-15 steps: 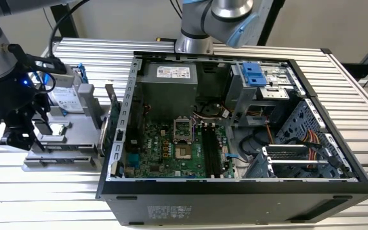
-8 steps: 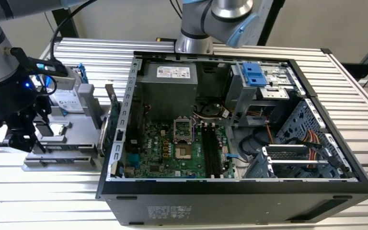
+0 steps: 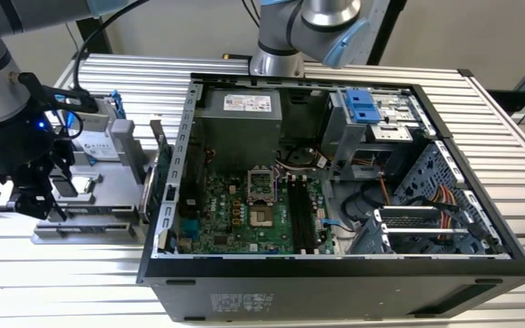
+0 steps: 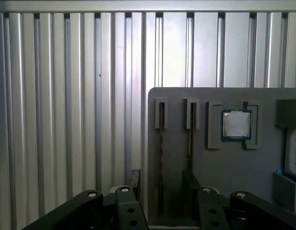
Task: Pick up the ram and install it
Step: 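Pick up the ram and move it above insertion slot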
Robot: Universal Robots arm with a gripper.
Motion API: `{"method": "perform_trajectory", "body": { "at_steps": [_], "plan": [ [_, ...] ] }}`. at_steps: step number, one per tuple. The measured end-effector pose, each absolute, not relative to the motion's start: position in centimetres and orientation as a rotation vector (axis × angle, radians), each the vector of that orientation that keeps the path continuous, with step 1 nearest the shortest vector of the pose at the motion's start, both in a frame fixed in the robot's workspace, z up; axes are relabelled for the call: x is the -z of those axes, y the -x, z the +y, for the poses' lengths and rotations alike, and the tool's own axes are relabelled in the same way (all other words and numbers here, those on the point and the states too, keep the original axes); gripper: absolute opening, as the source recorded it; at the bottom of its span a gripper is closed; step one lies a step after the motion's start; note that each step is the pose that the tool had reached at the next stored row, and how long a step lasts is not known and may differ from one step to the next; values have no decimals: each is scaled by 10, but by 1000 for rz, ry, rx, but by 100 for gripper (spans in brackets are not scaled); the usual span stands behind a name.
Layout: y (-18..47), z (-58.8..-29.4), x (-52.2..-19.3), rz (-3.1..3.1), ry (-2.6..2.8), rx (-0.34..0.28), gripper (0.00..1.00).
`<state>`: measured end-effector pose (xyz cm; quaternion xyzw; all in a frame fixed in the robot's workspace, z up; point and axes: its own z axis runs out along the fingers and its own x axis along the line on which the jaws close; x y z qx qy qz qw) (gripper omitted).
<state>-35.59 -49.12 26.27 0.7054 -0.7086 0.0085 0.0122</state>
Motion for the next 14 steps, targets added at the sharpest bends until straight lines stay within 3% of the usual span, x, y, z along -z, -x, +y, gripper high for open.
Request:
{"method": "perform_trajectory", "body": {
  "at_steps": [14],
  "plan": [
    [355,-491,-254,-2206,-2196,-33,100]
  ]
}}
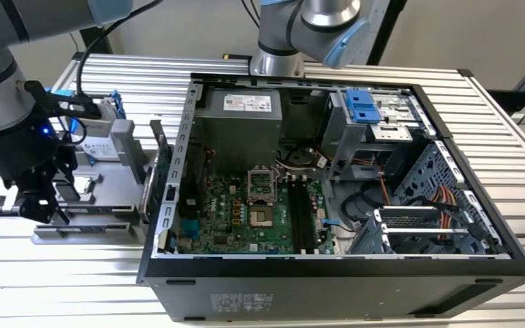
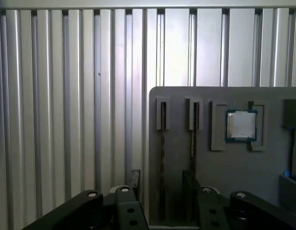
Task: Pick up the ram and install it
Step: 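Pick up the ram and move it above insertion slot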
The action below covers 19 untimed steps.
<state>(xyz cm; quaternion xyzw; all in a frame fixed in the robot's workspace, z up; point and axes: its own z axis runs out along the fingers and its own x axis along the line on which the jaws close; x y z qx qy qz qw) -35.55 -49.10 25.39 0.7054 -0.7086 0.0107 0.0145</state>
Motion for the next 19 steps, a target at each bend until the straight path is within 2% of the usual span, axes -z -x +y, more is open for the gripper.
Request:
{"method": "perform_trajectory", "body": {
  "at_steps": [19],
  "plan": [
    [351,-488,-239,-2203,-2193,-39,100]
  ]
}}
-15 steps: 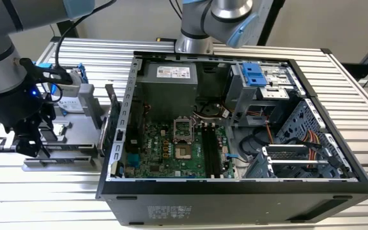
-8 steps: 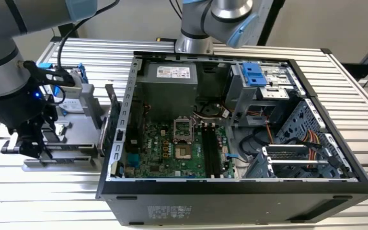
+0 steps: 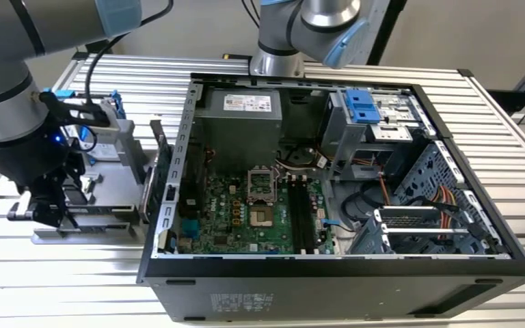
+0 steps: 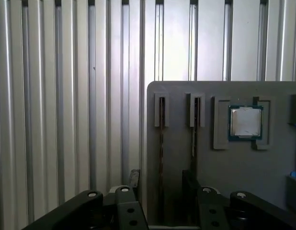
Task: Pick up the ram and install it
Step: 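Pick up the ram and move it above insertion slot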
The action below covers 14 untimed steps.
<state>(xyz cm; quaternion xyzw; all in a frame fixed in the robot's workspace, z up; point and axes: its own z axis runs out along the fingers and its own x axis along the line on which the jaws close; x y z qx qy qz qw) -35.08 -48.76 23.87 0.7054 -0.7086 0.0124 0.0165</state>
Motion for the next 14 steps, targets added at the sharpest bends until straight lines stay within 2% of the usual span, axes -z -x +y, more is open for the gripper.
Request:
{"method": "perform_trajectory", "body": {
  "at_steps": [14],
  "plan": [
    [351,-484,-224,-2197,-2187,-52,100]
  ]
}}
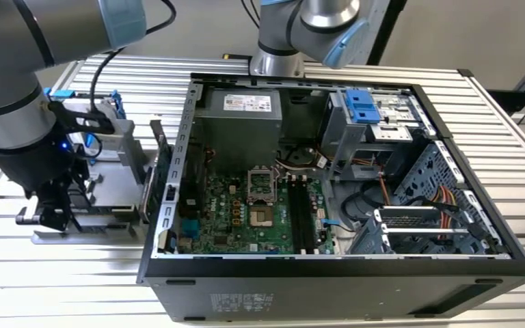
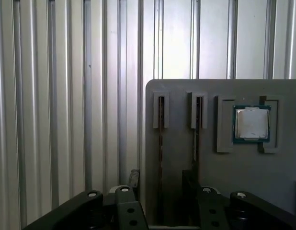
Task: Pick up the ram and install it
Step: 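Pick up the ram and move it above insertion slot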
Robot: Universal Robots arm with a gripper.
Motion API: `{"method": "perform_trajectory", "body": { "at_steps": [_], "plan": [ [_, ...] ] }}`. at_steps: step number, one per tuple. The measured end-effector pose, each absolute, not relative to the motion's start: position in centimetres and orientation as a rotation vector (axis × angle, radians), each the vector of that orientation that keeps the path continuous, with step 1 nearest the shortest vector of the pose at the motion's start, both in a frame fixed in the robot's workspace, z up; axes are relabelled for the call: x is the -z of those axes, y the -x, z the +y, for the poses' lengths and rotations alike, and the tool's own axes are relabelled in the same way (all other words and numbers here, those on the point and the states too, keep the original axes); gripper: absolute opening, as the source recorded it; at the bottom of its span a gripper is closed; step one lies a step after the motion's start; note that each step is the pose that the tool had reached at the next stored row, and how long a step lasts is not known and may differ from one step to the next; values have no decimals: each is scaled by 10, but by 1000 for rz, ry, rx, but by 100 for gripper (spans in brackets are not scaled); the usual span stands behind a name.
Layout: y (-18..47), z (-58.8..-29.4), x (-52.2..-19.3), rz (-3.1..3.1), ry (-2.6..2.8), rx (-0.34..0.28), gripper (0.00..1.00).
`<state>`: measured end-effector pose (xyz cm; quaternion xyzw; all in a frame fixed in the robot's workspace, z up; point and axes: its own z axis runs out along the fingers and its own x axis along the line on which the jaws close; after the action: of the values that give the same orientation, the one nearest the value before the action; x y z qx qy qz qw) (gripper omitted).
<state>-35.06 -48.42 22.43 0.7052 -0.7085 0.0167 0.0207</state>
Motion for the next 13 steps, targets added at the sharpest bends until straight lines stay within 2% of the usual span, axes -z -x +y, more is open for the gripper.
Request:
{"method": "perform_trajectory", "body": {
  "at_steps": [13],
  "plan": [
    [350,-483,-210,-2193,-2174,-69,100]
  ]
}}
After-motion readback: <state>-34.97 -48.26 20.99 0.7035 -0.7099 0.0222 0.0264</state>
